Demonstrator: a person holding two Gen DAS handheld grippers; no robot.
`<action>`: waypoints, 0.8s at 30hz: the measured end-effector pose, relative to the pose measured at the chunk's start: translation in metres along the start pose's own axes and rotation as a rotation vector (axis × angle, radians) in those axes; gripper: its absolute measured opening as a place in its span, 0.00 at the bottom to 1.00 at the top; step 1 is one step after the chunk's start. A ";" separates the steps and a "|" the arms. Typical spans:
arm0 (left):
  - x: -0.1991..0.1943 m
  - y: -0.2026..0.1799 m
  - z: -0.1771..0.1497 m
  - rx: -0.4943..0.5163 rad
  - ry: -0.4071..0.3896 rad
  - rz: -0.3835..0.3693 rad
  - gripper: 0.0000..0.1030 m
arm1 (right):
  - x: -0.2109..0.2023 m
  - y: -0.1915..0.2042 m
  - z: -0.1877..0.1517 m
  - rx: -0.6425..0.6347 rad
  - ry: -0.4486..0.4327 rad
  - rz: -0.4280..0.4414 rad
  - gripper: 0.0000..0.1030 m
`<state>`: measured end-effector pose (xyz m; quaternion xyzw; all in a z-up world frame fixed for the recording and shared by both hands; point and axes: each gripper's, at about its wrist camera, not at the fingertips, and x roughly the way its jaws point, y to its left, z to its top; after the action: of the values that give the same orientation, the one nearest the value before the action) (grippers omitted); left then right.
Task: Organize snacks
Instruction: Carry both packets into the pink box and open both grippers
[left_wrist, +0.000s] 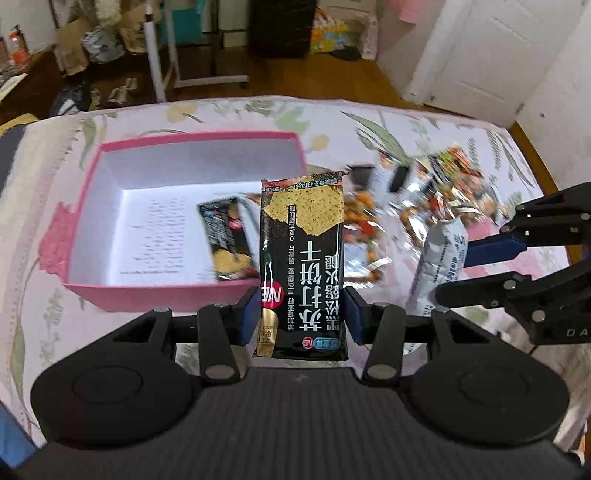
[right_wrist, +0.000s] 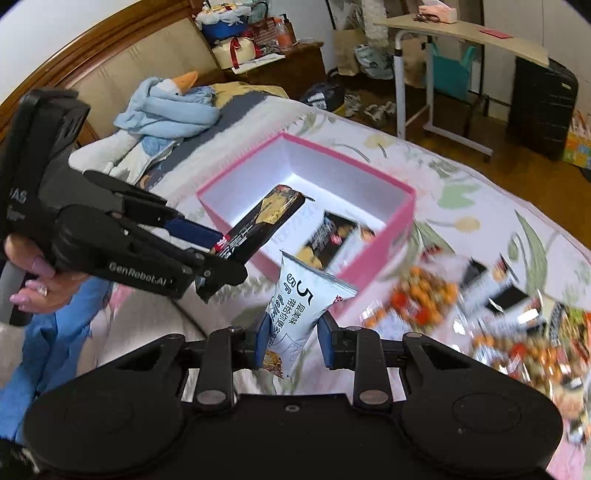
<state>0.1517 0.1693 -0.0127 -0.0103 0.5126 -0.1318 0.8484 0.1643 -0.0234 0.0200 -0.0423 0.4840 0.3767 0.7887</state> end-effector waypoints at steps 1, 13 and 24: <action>0.001 0.006 0.002 -0.011 -0.009 0.012 0.45 | 0.006 0.000 0.006 0.003 -0.004 0.002 0.32; 0.078 0.099 0.034 -0.173 -0.023 0.163 0.45 | 0.116 -0.010 0.075 0.011 0.038 -0.003 0.32; 0.158 0.147 0.036 -0.233 0.104 0.295 0.48 | 0.228 -0.026 0.089 0.066 0.111 0.066 0.34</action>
<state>0.2834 0.2697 -0.1549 -0.0263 0.5634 0.0540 0.8240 0.3029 0.1225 -0.1220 -0.0211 0.5404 0.3835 0.7486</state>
